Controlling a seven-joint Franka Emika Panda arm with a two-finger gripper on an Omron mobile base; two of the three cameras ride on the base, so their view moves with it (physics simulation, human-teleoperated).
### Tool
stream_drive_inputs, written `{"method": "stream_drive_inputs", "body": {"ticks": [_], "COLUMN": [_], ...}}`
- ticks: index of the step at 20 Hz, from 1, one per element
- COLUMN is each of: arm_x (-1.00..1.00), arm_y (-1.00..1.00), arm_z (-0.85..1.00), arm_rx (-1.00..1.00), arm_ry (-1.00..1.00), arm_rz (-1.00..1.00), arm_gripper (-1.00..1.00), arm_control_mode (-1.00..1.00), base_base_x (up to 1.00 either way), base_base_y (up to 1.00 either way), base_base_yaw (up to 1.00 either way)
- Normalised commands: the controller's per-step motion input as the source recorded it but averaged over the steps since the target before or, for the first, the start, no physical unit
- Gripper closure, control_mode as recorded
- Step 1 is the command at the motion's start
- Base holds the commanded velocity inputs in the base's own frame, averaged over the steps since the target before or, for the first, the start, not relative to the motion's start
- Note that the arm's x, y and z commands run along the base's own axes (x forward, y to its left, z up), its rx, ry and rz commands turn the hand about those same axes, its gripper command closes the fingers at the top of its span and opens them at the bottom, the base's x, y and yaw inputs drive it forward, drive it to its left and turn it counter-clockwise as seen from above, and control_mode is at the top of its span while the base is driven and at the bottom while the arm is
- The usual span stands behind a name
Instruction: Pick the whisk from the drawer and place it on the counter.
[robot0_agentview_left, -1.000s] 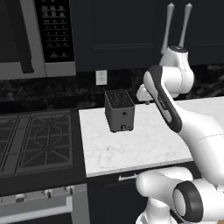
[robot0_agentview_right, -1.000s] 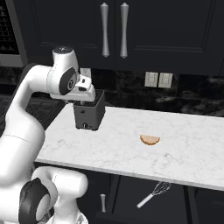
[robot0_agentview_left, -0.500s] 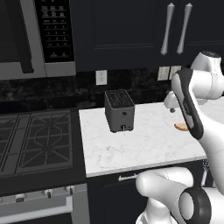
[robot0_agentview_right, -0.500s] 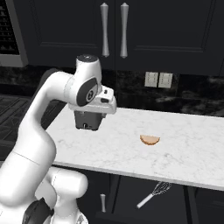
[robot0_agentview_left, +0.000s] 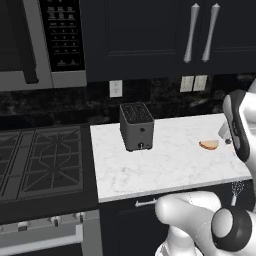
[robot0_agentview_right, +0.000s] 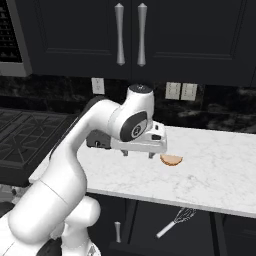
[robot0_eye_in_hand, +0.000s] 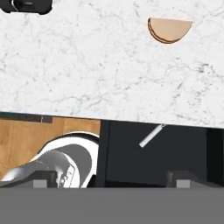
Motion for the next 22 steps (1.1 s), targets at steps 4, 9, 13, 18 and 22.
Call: {"method": "stream_drive_inputs", "body": {"ticks": [4,9,13,18,22], "arm_x": [-0.35,-0.2,-0.06,-0.04,-0.33], "arm_y": [-0.82,-0.55,-0.57,-0.49,-0.41], "arm_z": [-0.86,-0.87,-0.77,-0.69,-0.5], "arm_rx": [-0.13,-0.17,-0.12,-0.07,-0.01], "arm_ry": [0.03,0.01,0.0,0.0,0.0], "arm_rz": [0.0,0.0,0.0,0.0,0.0], "arm_gripper": [-1.0,-1.0,-1.0,-1.0,-1.0], "arm_control_mode": [-1.0,-1.0,-1.0,-1.0,-1.0], "base_base_x": [0.0,0.0,0.0,0.0,0.0], "base_base_y": [0.0,0.0,0.0,0.0,0.0], "base_base_yaw": [0.0,0.0,0.0,0.0,0.0]}}
